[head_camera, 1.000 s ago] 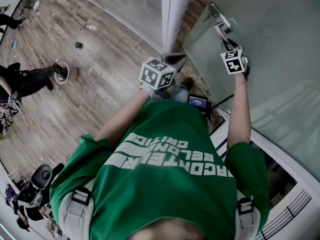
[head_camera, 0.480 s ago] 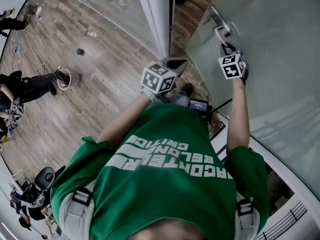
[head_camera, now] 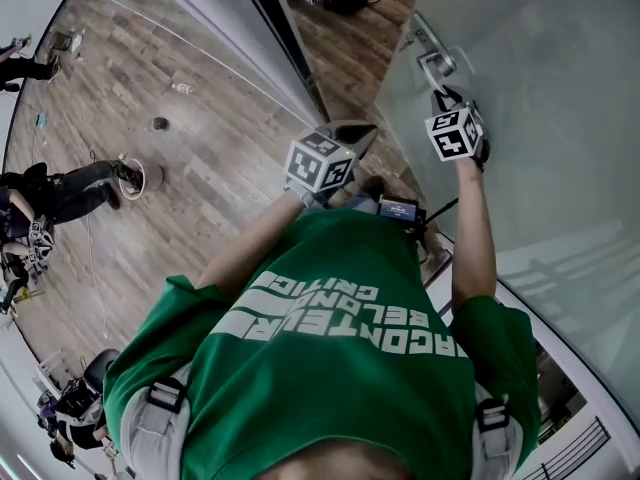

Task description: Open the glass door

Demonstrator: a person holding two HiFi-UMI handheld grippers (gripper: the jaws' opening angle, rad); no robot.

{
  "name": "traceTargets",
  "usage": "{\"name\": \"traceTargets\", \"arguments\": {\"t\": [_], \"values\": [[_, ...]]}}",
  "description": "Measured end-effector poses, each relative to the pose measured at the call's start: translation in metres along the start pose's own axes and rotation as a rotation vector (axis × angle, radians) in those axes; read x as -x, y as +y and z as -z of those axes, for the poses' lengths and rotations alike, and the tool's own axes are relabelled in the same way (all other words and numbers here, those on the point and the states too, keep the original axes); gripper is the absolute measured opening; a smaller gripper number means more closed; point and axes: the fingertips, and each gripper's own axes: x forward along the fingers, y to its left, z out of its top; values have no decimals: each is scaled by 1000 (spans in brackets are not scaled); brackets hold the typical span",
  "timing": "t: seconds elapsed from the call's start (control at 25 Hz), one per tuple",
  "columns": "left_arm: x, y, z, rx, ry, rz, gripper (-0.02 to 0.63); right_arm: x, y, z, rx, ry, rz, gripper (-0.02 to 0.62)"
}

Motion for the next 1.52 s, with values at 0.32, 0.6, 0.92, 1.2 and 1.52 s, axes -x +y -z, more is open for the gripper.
{"name": "traceTargets", "arguments": {"t": [0.32, 0.6, 0.92, 1.2, 1.52], "values": [[-31, -13, -14, -30, 11, 11, 15, -1, -27, 12, -30, 8, 47, 74], [-55, -17, -26, -38, 7, 11, 15, -10, -60, 21, -71, 34, 73, 72], [-81, -26, -43, -48, -19, 14, 15, -24, -96, 34, -40, 83, 130, 71], [-104, -47, -57, -58, -39, 28, 15, -27, -127, 46, -63, 98, 162, 71], [-121, -60, -45, -54, 3, 40, 15, -33, -163, 65, -91, 107, 202, 71]]}}
